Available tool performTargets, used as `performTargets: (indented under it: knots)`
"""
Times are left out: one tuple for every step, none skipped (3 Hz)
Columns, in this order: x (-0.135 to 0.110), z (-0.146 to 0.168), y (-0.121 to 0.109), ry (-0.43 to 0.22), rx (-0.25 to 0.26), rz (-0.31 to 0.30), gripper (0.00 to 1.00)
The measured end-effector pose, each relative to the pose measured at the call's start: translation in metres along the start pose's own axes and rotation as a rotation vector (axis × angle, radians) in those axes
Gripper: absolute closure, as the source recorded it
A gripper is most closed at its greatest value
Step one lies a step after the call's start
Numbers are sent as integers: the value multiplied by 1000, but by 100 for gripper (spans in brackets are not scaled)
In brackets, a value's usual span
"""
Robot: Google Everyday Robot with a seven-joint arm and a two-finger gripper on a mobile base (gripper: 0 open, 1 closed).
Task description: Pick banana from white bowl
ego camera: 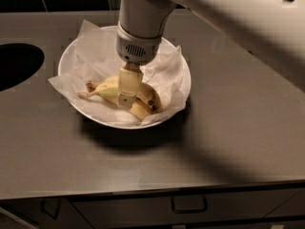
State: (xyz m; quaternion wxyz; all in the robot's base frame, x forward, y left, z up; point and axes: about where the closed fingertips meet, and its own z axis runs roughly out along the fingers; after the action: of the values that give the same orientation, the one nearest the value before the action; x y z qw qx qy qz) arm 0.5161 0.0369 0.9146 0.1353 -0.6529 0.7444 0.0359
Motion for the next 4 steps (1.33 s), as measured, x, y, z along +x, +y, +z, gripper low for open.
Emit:
performTargets:
  knots:
    - [-7,9,1,8,-21,-18,18]
    - [-11,15,2,14,-32,-27,20]
    - [-11,20,2,20,-42,-28,21]
    - [-11,24,3,24,-49,-28,29]
